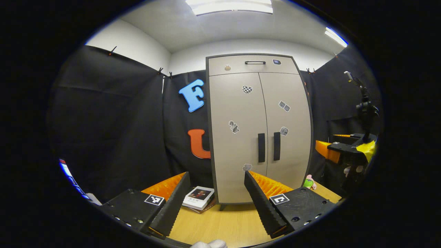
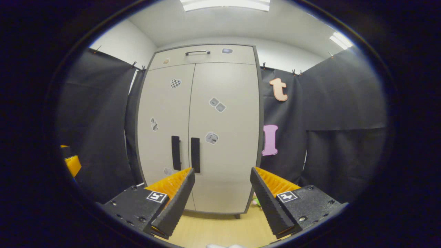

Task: Open the right door of the double-door shoe cabinet with the right hand, and open the left door with the left hand.

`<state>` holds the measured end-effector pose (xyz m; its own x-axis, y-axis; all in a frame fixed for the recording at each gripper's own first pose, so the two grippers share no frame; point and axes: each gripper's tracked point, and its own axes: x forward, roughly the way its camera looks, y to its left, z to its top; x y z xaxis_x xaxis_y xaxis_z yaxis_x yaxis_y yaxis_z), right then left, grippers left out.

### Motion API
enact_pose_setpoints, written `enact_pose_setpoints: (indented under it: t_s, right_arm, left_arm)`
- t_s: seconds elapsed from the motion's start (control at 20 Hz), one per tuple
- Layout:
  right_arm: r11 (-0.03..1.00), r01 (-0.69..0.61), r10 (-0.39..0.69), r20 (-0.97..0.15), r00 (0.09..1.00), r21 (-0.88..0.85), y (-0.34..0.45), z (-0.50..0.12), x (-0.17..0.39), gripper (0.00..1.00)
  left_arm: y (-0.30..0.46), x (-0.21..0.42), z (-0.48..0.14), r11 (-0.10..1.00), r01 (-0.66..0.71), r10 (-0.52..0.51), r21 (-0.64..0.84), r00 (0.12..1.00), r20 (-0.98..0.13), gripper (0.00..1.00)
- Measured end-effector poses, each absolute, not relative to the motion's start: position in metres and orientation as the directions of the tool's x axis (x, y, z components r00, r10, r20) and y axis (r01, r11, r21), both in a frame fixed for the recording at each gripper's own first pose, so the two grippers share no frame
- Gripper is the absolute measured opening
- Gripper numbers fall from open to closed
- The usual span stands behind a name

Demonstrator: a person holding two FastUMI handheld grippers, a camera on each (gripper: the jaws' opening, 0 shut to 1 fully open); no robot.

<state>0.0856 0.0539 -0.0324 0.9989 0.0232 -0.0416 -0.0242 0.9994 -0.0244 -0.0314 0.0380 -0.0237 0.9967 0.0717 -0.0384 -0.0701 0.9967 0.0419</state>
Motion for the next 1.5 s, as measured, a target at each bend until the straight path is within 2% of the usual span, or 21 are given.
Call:
enact_pose_setpoints:
  t_s: [0.5, 0.8, 0.95, 1.1, 1.3, 1.35, 1.4, 1.45, 1.5]
  right_arm:
    - [0.998, -0.057, 0.059, -0.094, 0.994, 0.019, 0.112, -0.061, 0.22, 1.0]
    - [0.998, -0.048, 0.051, -0.118, 0.992, 0.027, 0.118, -0.071, 0.282, 0.94]
    - [0.997, -0.063, 0.067, -0.119, 0.991, 0.04, 0.123, -0.07, 0.294, 0.85]
    - [0.997, -0.062, 0.067, -0.133, 0.989, 0.039, 0.124, -0.072, 0.301, 0.8]
    - [0.995, -0.067, 0.078, -0.156, 0.985, 0.075, 0.123, -0.076, 0.303, 0.6]
    - [0.994, -0.076, 0.088, -0.153, 0.984, 0.085, 0.127, -0.078, 0.302, 0.46]
    - [0.993, -0.079, 0.091, -0.155, 0.984, 0.084, 0.128, -0.077, 0.303, 0.44]
    - [0.994, -0.078, 0.09, -0.159, 0.983, 0.078, 0.127, -0.077, 0.304, 0.37]
    - [0.995, -0.08, 0.09, -0.161, 0.983, 0.067, 0.126, -0.078, 0.302, 0.37]
  left_arm:
    - [0.077, -0.042, -0.032, 0.969, -0.235, 0.24, 0.072, 0.968, -0.077, 0.96]
    - [0.086, -0.032, -0.033, 0.953, -0.295, 0.3, 0.072, 0.95, -0.085, 0.96]
    - [0.09, -0.026, -0.037, 0.945, -0.316, 0.323, 0.08, 0.942, -0.089, 0.96]
    - [0.091, -0.023, -0.04, 0.943, -0.325, 0.331, 0.077, 0.939, -0.096, 0.96]
    - [0.093, -0.022, -0.037, 0.944, -0.321, 0.327, 0.07, 0.941, -0.092, 0.96]
    - [0.093, -0.021, -0.037, 0.945, -0.32, 0.326, 0.071, 0.941, -0.09, 0.96]
    - [0.092, -0.021, -0.036, 0.945, -0.32, 0.325, 0.07, 0.942, -0.086, 0.96]
    - [0.092, -0.023, -0.034, 0.945, -0.319, 0.324, 0.066, 0.943, -0.081, 0.96]
    - [0.091, -0.025, -0.034, 0.946, -0.317, 0.321, 0.061, 0.944, -0.079, 0.96]
